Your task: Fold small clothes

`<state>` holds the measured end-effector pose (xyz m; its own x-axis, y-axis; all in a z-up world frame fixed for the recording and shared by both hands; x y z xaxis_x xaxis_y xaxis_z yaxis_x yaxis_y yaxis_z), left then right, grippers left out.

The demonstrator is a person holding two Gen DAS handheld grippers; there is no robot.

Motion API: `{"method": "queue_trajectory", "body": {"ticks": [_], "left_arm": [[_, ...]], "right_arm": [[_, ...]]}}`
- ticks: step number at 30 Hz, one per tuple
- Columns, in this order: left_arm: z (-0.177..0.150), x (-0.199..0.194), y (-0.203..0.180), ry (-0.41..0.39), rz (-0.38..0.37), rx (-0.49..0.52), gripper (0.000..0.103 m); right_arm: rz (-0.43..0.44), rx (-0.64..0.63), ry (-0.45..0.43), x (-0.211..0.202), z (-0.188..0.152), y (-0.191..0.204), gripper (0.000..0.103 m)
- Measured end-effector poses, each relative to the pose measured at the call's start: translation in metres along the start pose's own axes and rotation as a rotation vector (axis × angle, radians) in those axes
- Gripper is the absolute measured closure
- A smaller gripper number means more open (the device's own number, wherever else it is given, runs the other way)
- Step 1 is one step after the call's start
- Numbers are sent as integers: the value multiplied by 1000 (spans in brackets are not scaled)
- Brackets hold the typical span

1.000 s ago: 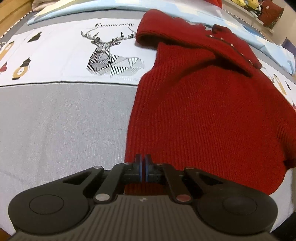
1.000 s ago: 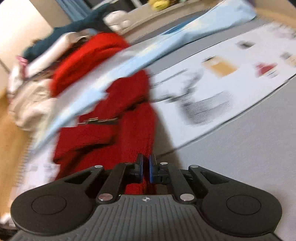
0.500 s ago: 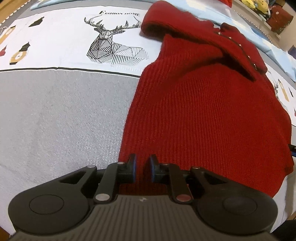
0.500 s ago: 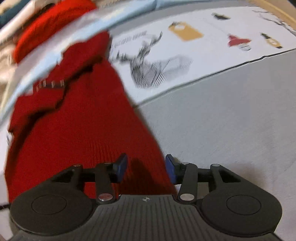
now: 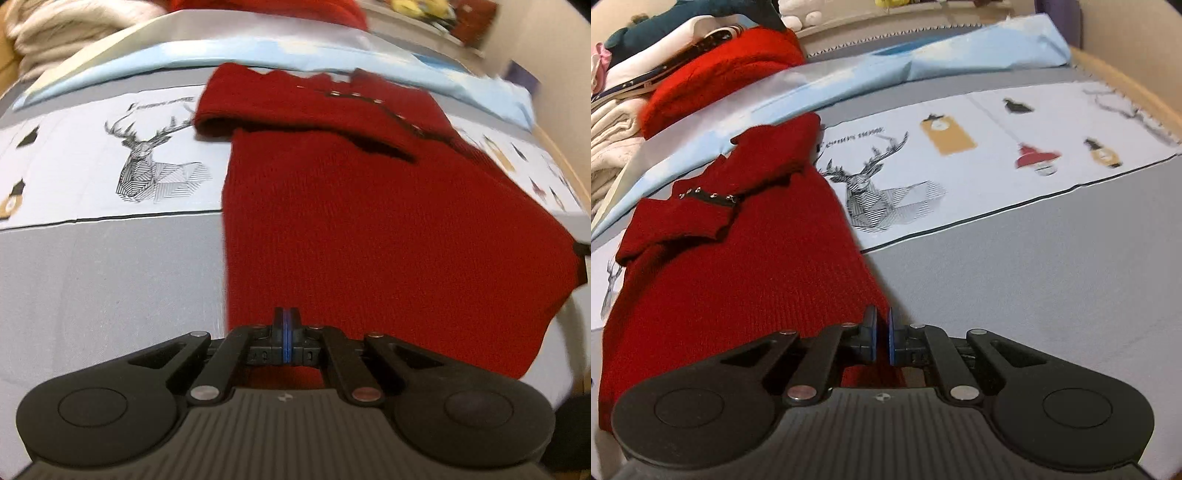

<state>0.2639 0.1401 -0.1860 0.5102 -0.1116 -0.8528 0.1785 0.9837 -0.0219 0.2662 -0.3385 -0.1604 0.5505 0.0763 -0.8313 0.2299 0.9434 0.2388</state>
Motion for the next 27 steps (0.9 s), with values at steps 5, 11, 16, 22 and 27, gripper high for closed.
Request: {"method": "queue_trajectory", "body": {"ticks": [5, 11, 16, 22, 27], "left_arm": [[-33, -17, 7, 72, -16, 10, 103], [-53, -10, 10, 133, -93, -67, 76], [-48, 20, -1, 174, -79, -71, 68], [-40, 51, -4, 217, -47, -141, 62], [-39, 67, -3, 255, -25, -154, 69]], "right_arm": [[-31, 13, 49, -34, -14, -46, 99], [-126, -47, 145, -45, -50, -85, 97], [-87, 34, 153, -40, -54, -91, 66], [-92, 7, 211, -12, -64, -77, 62], [-156, -16, 271, 11, -72, -78, 62]]}}
Point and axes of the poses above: each gripper's, at about its wrist camera, not at the fingertips, and x roughly the way its jaws point, y to its left, z to its top, the point moved 7 cm from there along x, roughly the way its jaws point, and after that the axes turned 7 degrees about x, right-handed, at the moved point
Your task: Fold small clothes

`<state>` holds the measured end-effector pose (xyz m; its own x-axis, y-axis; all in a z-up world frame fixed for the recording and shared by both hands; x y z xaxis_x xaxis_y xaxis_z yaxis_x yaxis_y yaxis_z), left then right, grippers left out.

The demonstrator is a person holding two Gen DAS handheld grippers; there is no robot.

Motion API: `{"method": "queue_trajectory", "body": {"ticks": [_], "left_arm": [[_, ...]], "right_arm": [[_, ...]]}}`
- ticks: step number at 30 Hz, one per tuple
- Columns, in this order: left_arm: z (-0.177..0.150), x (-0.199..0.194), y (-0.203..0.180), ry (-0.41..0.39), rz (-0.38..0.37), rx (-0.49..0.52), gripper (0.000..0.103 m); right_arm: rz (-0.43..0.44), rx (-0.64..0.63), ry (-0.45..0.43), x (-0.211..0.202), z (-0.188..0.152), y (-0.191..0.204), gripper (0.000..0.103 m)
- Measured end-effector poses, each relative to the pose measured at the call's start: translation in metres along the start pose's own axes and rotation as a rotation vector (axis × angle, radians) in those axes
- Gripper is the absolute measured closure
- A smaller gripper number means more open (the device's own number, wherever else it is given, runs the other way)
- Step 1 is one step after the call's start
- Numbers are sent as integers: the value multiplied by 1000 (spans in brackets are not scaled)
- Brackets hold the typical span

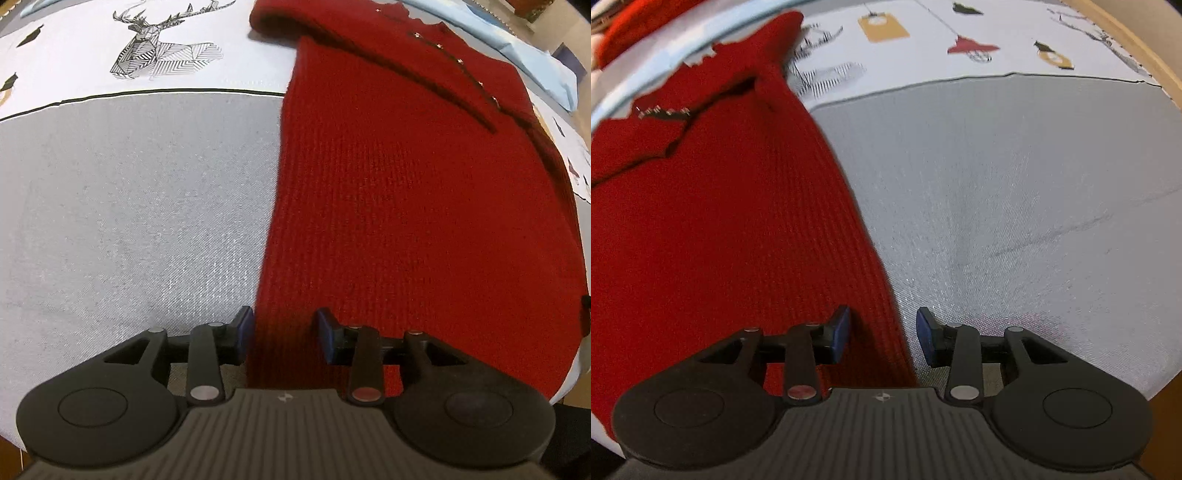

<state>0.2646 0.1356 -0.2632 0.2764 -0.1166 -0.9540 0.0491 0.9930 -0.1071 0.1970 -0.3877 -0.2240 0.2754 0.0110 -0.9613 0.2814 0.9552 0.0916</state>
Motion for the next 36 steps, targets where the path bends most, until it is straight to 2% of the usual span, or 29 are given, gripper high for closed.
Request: {"method": "queue_trajectory", "body": {"ticks": [1, 3, 4, 5, 6, 7, 10, 13, 19, 21, 23, 25, 27, 30, 31, 33, 36], "left_arm": [[0, 0, -1, 1, 0, 14, 82], [0, -3, -6, -4, 4, 63, 88], [0, -6, -8, -9, 4, 81, 90], [-1, -11, -10, -17, 0, 95, 90], [-1, -19, -13, -32, -13, 110, 91], [1, -27, -14, -52, -27, 123, 91], [-3, -56, -13, -106, -64, 151, 92], [-17, -69, -3, -90, -68, 180, 97], [-38, -60, -3, 21, -64, 274, 96], [-28, -60, -5, 5, -65, 269, 94], [-18, -68, -9, -46, -62, 264, 88], [-3, -76, -14, -114, -56, 246, 72], [14, -82, -22, -182, -41, 238, 71], [38, -89, -43, -300, 2, 237, 71], [46, -87, -51, -331, 13, 236, 72], [62, -87, -79, -382, 6, 265, 72], [85, -77, -125, -413, 13, 393, 72]], "right_arm": [[-5, -5, 7, 3, 0, 1, 63], [8, -12, 28, 7, -2, 3, 67], [18, -12, 32, 8, -2, 5, 78], [28, -17, 33, 7, -3, 7, 82], [27, -32, 25, 6, -3, 9, 93], [23, -51, 10, 3, -2, 11, 96], [68, -38, -31, -9, 3, 13, 97], [92, -25, -58, -25, 5, 10, 97], [16, -99, 36, -21, -16, -3, 98], [-5, -124, 69, -15, -24, -4, 97], [-23, -135, 64, -14, -23, -3, 95], [-47, -125, 2, -18, -14, -2, 95], [-45, -113, -116, -32, 3, 3, 89], [21, -94, -306, -60, 24, 20, 72], [47, -95, -348, -67, 29, 27, 70], [90, -103, -376, -73, 34, 40, 70], [156, -121, -350, -70, 36, 63, 70]]}}
Point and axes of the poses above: each gripper's, at about its wrist camera, not at the fingertips, and x roughly the way its jaws point, y to its left, z to its top, the point moved 7 cm from there along x, roughly the way its jaws point, and after that the axes turned 7 degrees about x, right-handed, at the moved point
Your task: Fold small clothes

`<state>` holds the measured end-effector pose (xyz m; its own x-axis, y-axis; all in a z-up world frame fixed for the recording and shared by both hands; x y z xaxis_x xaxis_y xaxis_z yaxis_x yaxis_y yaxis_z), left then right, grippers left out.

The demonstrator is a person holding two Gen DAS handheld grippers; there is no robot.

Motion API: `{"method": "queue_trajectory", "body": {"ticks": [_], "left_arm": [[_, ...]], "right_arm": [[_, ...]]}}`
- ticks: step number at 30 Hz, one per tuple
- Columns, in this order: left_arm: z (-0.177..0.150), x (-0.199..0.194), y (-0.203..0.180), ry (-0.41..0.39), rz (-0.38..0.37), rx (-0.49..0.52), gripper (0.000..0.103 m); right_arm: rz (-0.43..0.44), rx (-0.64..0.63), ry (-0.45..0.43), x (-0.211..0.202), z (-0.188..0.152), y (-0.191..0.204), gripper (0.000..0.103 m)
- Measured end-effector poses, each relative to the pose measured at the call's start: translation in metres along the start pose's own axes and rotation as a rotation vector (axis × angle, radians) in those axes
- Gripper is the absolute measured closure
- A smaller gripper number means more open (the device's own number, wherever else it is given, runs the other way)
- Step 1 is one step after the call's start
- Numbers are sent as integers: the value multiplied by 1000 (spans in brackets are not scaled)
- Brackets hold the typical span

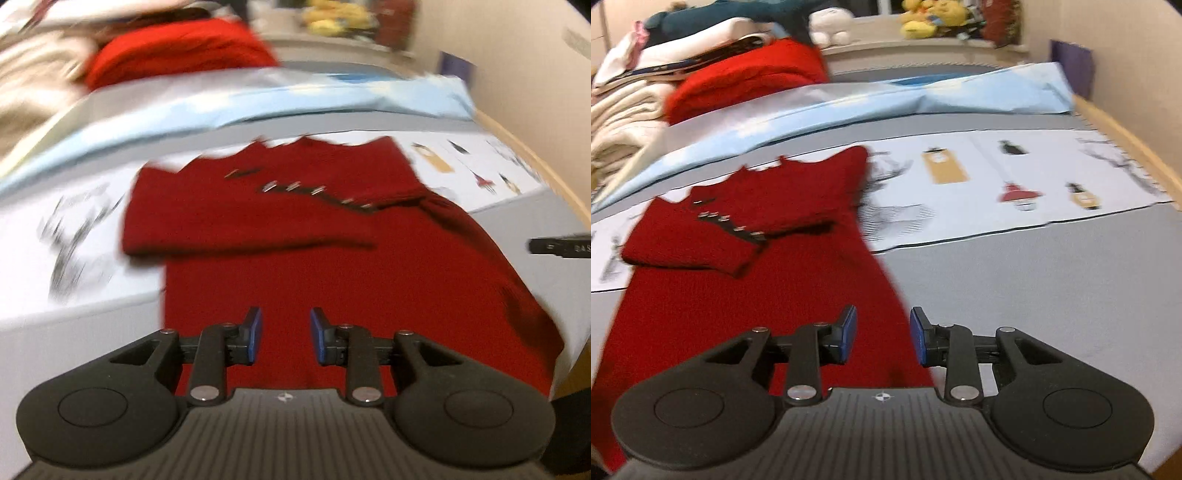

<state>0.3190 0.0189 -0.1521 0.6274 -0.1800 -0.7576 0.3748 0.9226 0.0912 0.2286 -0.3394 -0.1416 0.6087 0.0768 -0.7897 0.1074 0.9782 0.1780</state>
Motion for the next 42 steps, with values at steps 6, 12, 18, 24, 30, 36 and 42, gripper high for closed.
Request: {"method": "queue_trajectory", "body": {"ticks": [6, 12, 18, 24, 30, 36, 42], "left_arm": [[42, 77, -39, -1, 48, 196, 61], [21, 159, -42, 106, 236, 425, 45], [32, 182, -43, 59, 242, 486, 87], [75, 124, 26, -69, 183, 221, 94], [49, 18, 250, -130, 530, -364, 94], [-34, -68, 379, -59, 1003, -677, 90], [-33, -61, 356, -76, 822, -668, 77]], "right_arm": [[26, -105, 207, 40, -21, 34, 70], [-20, -193, 348, 64, -47, 33, 70], [-47, -228, 393, 74, -49, 27, 70], [-61, -232, 393, 85, -47, 40, 70], [-36, -251, 349, 83, -36, 70, 70], [5, -236, 259, 80, -19, 107, 70], [40, -250, 131, 84, -3, 156, 70]]}}
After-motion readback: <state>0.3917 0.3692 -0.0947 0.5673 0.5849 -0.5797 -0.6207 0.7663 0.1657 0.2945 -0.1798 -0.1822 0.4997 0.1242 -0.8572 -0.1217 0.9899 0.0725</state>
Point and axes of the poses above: each gripper's, at about its wrist camera, not at the fingertips, and x roughly the way its jaws point, y to its left, z to its top, the point moved 7 cm from there along x, roughly the way its jaws point, and after that the axes turned 7 degrees about x, right-handed, at the moved point
